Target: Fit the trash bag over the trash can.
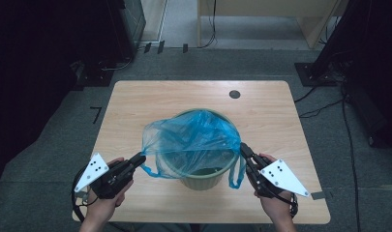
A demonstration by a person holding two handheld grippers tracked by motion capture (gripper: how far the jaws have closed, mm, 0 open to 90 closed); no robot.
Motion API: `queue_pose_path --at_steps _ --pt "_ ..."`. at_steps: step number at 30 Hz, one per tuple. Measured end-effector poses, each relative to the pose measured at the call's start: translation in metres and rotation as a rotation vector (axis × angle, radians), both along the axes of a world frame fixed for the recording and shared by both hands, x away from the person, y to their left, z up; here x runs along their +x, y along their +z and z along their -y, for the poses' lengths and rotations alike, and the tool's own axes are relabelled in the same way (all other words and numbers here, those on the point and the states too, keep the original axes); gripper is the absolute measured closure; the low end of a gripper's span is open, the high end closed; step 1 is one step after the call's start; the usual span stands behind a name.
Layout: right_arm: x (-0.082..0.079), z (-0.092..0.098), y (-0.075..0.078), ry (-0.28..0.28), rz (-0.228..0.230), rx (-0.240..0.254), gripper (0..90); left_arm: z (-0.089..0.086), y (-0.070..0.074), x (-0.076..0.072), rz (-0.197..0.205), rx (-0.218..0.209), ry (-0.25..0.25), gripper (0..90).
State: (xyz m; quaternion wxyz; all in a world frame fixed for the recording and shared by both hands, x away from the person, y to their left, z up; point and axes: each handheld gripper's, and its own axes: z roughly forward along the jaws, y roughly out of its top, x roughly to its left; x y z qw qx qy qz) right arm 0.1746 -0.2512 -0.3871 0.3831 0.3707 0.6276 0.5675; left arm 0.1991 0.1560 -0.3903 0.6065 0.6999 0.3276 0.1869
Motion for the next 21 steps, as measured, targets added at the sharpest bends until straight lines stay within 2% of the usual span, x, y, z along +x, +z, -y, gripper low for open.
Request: queue_pose_path --at_steps 2,7,13,15,17,19,21 --pt "-0.006 0.0 0.002 0.017 0.004 -0.012 90.0 -0.003 0.0 -0.008 0.013 0.014 -0.047 88.3" --pt "-0.025 0.006 0.004 0.055 0.001 -0.006 90.0 -0.009 -0.005 -0.026 0.04 0.041 -0.134 88.0" --pt "-0.046 0.009 -0.002 0.088 -0.004 0.003 90.0 -0.007 -0.016 -0.031 0.023 0.037 -0.19 87.3" --pt "-0.049 0.01 -0.005 0.083 -0.004 -0.01 90.0 -0.003 -0.019 -0.029 0.027 0.073 -0.163 86.1" --pt "-0.046 0.012 -0.011 0.065 -0.014 -0.023 90.0 0.001 -0.022 -0.023 0.013 0.116 -0.09 85.5" --pt "-0.041 0.015 -0.016 0.056 -0.034 0.01 90.0 0.007 -0.026 -0.017 0.009 0.131 -0.041 85.6" --pt "-0.036 0.014 -0.018 0.043 -0.03 0.011 90.0 0.016 -0.029 -0.011 0.036 0.178 0.029 85.6"
